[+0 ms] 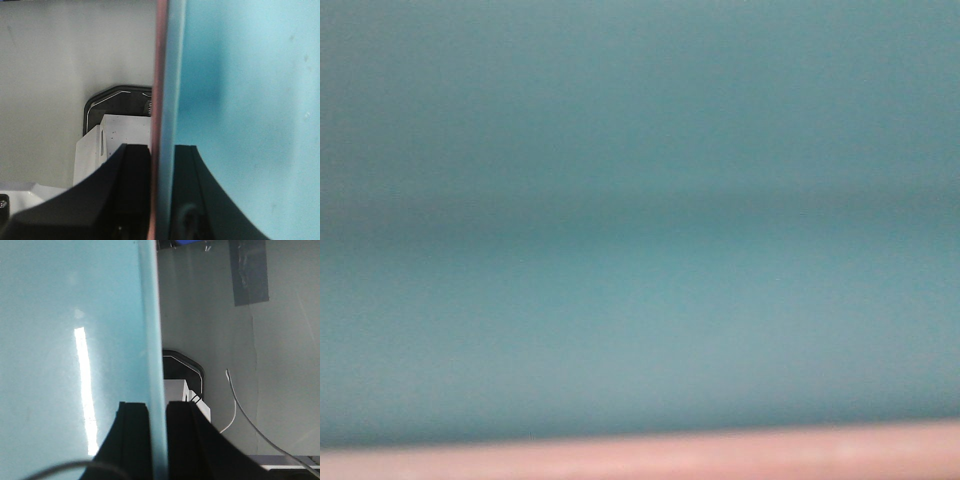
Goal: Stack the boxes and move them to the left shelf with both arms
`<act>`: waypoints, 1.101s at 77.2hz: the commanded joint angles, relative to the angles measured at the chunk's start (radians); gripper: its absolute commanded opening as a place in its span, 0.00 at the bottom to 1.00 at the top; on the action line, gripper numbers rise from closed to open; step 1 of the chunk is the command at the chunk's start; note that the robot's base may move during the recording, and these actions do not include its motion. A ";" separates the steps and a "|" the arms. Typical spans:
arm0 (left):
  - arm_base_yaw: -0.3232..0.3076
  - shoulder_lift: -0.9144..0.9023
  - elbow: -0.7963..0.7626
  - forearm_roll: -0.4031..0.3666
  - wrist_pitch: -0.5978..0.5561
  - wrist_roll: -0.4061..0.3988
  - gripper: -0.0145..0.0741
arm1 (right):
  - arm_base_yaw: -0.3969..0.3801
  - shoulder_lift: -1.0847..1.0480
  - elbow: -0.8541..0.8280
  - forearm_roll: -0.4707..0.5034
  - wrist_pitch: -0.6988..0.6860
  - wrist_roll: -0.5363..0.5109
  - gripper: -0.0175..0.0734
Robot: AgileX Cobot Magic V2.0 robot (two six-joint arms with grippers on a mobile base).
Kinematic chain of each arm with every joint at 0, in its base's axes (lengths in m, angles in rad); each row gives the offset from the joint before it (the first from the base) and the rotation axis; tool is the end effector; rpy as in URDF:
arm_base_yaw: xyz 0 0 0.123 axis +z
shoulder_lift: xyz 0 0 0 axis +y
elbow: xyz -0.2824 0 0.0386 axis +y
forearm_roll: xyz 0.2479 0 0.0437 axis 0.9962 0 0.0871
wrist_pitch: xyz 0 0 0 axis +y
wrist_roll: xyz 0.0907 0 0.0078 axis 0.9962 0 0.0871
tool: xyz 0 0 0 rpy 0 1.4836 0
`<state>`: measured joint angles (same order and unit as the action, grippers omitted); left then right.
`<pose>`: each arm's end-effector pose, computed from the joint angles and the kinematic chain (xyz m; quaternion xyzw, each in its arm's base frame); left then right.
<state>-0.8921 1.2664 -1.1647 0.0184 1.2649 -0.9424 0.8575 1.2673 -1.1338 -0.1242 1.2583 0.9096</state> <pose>0.1452 -0.1775 0.3351 -0.0234 0.9891 -0.1097 0.0955 0.1572 0.1652 0.3271 0.0147 0.9892 0.0636 0.1312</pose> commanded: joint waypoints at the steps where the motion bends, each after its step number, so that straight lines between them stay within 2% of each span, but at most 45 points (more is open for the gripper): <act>1: -0.007 -0.034 -0.031 -0.025 0.039 -0.011 0.17 | -0.002 -0.034 -0.030 -0.008 0.003 0.001 0.26; 85: -0.007 -0.034 -0.031 -0.025 0.039 -0.011 0.17 | -0.002 -0.034 -0.030 -0.008 -0.001 0.001 0.26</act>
<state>-0.8921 1.2664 -1.1647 0.0175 1.2649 -0.9424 0.8575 1.2673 -1.1338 -0.1225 1.2583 0.9096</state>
